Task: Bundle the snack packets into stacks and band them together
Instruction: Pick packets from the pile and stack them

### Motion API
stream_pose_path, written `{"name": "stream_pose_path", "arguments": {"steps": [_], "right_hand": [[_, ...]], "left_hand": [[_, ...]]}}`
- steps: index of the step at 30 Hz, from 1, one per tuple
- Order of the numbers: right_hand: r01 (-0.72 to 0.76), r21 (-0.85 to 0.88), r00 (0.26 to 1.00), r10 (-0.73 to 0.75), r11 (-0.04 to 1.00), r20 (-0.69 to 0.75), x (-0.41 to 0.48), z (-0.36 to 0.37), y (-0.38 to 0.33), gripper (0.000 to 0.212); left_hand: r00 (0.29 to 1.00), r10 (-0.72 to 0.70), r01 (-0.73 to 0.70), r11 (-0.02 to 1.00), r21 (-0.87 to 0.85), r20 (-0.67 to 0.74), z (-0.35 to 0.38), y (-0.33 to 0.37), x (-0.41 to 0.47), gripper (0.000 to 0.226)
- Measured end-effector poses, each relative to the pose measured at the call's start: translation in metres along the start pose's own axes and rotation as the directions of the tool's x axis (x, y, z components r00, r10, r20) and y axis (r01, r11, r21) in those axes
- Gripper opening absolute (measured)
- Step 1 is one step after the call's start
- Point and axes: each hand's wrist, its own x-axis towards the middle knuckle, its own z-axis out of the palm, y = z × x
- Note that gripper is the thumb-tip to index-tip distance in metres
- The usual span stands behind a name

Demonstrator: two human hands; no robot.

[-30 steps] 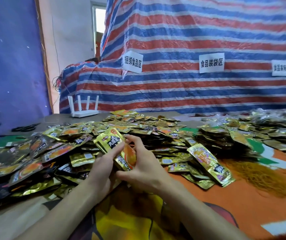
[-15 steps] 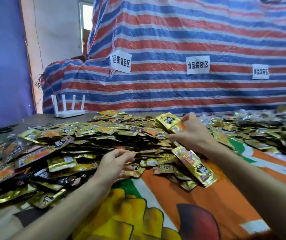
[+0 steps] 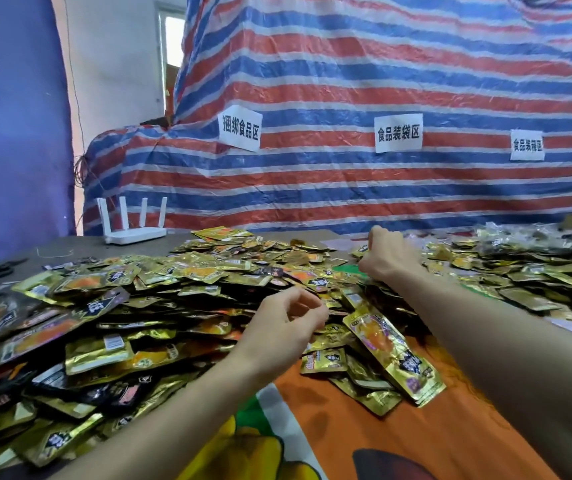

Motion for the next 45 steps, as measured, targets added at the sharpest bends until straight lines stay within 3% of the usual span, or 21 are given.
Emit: {"name": "stream_pose_path", "arguments": {"steps": [4, 6, 11, 14, 16, 19, 22, 25, 29, 34, 38, 41, 45], "right_hand": [[0.046, -0.239, 0.994, -0.02, 0.97, 0.111, 0.002, 0.024, -0.001, 0.027], [0.066, -0.278, 0.986, -0.02, 0.958, 0.166, -0.002, 0.026, -0.005, 0.026], [0.133, -0.232, 0.979, -0.092, 0.964, 0.179, -0.021, 0.022, -0.022, 0.019], [0.248, -0.072, 0.962, -0.237, 0.966, 0.135, -0.043, 0.015, -0.045, 0.033], [0.354, 0.092, 0.919, -0.364, 0.931, 0.152, -0.064, 0.01, -0.065, 0.042], [0.489, 0.263, 0.792, -0.55, 0.831, 0.264, -0.102, 0.008, -0.097, 0.046], [0.539, 0.309, 0.712, -0.62, 0.783, 0.329, -0.135, 0.021, -0.127, 0.047], [0.555, 0.252, 0.742, -0.609, 0.792, 0.281, -0.157, 0.044, -0.149, 0.053], [0.49, 0.202, 0.83, -0.524, 0.848, 0.189, -0.171, 0.067, -0.163, 0.049], [0.479, 0.182, 0.852, -0.505, 0.859, 0.139, -0.174, 0.078, -0.166, 0.054], [0.446, 0.188, 0.875, -0.47, 0.875, 0.111, -0.173, 0.084, -0.165, 0.057], [0.45, 0.196, 0.88, -0.471, 0.871, 0.07, -0.17, 0.084, -0.161, 0.051], [0.492, 0.239, 0.866, -0.5, 0.837, -0.028, -0.166, 0.08, -0.153, 0.035]], "left_hand": [[0.999, 0.044, -0.045, 0.99, 0.135, 0.011, -0.01, -0.007, -0.007, 0.006], [0.999, 0.029, -0.026, 0.986, 0.163, -0.013, -0.022, -0.01, -0.012, 0.005], [0.991, -0.021, 0.049, 0.975, 0.215, -0.131, -0.067, -0.021, -0.033, 0.007], [0.984, -0.01, 0.07, 0.939, 0.337, -0.175, -0.099, -0.027, -0.049, 0.01], [0.977, 0.01, 0.101, 0.861, 0.498, -0.215, -0.121, -0.033, -0.058, 0.016], [0.971, 0.005, 0.185, 0.623, 0.76, -0.24, -0.144, -0.042, -0.072, 0.031], [0.97, -0.133, 0.243, 0.501, 0.831, -0.203, -0.152, -0.055, -0.081, 0.047], [0.952, -0.224, 0.294, 0.475, 0.83, -0.209, -0.149, -0.064, -0.083, 0.059], [0.94, -0.172, 0.338, 0.375, 0.863, -0.294, -0.146, -0.07, -0.07, 0.06], [0.941, -0.103, 0.338, 0.264, 0.903, -0.322, -0.136, -0.077, -0.065, 0.046], [0.954, -0.031, 0.297, 0.256, 0.92, -0.299, -0.127, -0.079, -0.062, 0.031], [0.966, -0.023, 0.255, 0.246, 0.935, -0.257, -0.123, -0.083, -0.062, 0.034], [0.944, -0.08, 0.331, 0.273, 0.903, -0.321, -0.128, -0.083, -0.06, 0.039]]}}
